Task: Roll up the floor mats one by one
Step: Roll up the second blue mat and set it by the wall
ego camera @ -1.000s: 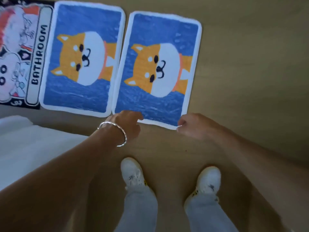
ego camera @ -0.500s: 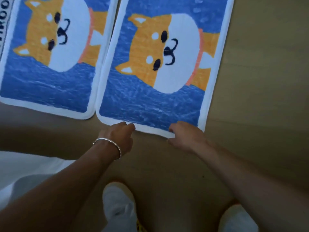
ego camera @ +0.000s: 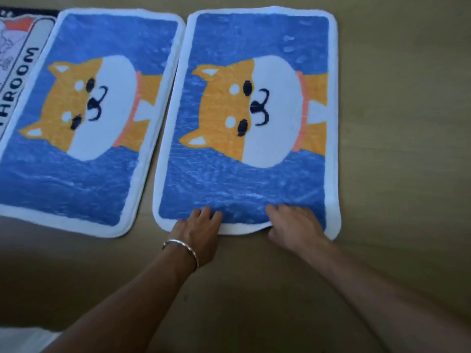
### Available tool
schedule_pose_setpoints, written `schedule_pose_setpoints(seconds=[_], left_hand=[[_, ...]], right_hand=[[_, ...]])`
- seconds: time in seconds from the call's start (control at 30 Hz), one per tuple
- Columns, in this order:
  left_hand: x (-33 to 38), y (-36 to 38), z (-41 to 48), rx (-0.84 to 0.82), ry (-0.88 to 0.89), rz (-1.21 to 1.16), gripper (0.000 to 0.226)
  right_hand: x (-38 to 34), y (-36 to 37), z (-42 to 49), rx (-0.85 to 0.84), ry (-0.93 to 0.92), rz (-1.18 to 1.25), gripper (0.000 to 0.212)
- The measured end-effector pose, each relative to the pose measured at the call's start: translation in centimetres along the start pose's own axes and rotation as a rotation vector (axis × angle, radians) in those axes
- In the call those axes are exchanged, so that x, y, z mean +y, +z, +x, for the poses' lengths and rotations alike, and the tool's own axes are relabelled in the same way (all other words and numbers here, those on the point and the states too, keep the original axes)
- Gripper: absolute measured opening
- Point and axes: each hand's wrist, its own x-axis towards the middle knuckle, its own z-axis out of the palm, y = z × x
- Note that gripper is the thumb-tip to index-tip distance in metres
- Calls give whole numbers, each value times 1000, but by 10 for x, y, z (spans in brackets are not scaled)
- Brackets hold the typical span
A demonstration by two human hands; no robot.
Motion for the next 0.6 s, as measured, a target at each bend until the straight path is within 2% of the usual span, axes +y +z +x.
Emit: schedule_pose_setpoints(seconds=[0.1,0.27,0.47,0.6], left_hand=[[14,-22,33,63,53,-4,30],[40,-41,63,-53,239,0,28],[37,-40,60,38,225,-104,23],[30,-30,57,121,212,-156,23]], right_hand=[[46,-28,4,-21,60,56,14],[94,-42,-11,-77,47,97,8],[109,-31,-29,14,38,313,21],[108,-25,-24,42,25,327,7]])
